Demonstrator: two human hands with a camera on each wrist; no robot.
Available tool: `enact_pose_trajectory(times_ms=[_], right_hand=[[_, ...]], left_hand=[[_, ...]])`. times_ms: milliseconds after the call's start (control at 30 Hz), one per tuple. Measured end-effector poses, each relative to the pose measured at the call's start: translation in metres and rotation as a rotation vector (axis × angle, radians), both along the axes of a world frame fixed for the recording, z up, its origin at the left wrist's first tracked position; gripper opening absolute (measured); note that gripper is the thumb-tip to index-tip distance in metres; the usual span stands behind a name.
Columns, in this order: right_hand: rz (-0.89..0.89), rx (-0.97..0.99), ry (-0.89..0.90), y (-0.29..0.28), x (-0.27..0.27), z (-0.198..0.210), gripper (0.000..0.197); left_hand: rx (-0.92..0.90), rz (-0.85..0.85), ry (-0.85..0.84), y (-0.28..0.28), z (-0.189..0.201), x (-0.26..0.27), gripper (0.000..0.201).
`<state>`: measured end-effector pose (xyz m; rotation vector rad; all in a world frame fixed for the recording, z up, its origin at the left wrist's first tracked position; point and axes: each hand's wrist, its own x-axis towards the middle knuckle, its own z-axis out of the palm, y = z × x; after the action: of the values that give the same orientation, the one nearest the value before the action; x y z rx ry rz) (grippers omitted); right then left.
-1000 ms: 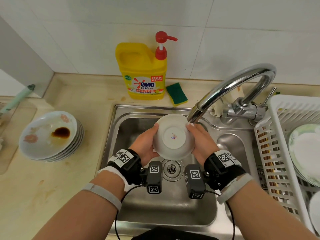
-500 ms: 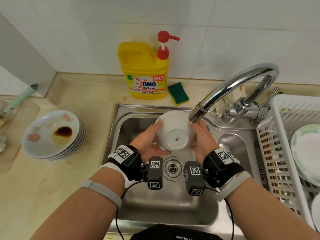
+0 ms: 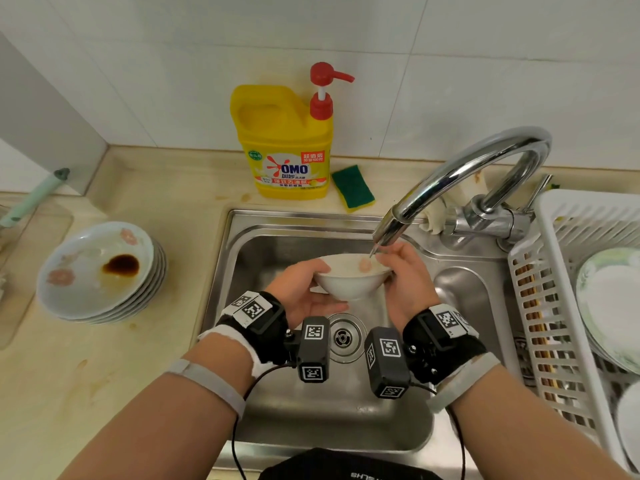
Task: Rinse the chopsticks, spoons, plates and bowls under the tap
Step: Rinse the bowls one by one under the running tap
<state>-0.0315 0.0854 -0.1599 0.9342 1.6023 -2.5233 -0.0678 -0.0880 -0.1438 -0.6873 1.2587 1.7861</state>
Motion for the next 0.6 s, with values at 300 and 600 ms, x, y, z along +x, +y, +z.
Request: enact_pose_trajectory(times_ms=[300, 600], right_hand=[[0.091, 0.035, -0.086, 0.002, -0.004, -0.014, 0.08], [0.404, 0.055, -0.419, -0.003, -0.002, -0.012, 0.037]], left_hand=[[-0.049, -0.077, 0.242, -0.011, -0.007, 0.002, 0.068], [-0.272, -0.142, 0.543, -0.018, 0.002, -0.008, 0.051]])
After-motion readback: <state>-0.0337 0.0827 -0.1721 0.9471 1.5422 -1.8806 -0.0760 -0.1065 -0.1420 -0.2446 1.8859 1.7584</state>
